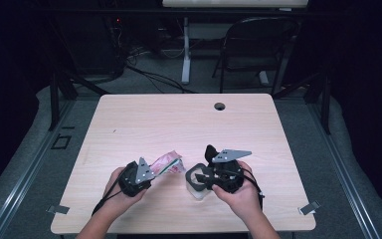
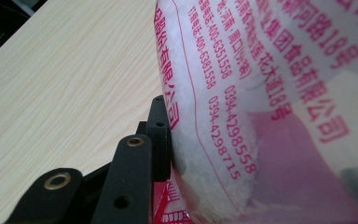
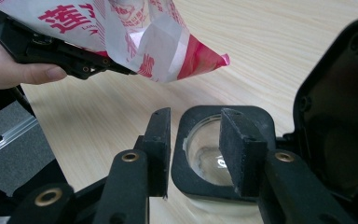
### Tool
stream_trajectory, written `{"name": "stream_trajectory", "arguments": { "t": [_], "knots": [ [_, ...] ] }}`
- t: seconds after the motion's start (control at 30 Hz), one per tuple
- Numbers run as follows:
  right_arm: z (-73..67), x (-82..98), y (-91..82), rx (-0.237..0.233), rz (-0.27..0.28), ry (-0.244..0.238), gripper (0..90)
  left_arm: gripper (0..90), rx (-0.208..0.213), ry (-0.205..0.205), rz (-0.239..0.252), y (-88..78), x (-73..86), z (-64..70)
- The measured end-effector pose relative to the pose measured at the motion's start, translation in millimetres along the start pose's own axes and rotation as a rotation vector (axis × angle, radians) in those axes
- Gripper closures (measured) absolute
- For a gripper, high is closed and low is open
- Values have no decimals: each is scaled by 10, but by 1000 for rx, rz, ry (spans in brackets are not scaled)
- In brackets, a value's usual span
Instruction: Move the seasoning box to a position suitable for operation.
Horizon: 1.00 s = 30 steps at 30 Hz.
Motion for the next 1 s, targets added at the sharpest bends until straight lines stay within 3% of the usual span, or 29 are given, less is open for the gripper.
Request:
{"name": "stream_trajectory", "arguments": {
  "t": [0.3, 0.43, 0.5, 0.57, 0.73, 0.93, 1.0],
  "knots": [
    [18, -53, -130, -22, -16, 11, 681, 695, -2, 33, -1, -33, -71, 19],
    [33, -142, -204, -29, -5, 33, 696, 695, -22, 41, 14, -72, -122, 2],
    [24, -223, -236, -58, 1, 69, 694, 694, -23, 38, 20, -89, -135, -1],
    [25, -244, -236, -65, -4, 74, 698, 695, -24, 38, 21, -100, -137, -4],
    [65, -350, -188, -40, -44, 27, 724, 695, -28, 40, 18, -90, -134, -17],
    [78, -402, -138, -43, -78, 4, 733, 695, -30, 49, 3, -76, -98, -15],
    [84, -438, -138, -49, -63, -2, 750, 695, -35, 59, -12, -66, -78, -20]
  ]
}}
Point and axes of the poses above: each handheld gripper's, and its own axes: y roughly forward along the jaws, x roughly out of its underside, z roughly to its right, the point moved 10 cm from there along y, roughly forward along the jaws, and after that the axes turned 5 degrees about x, right-handed, at the moved point
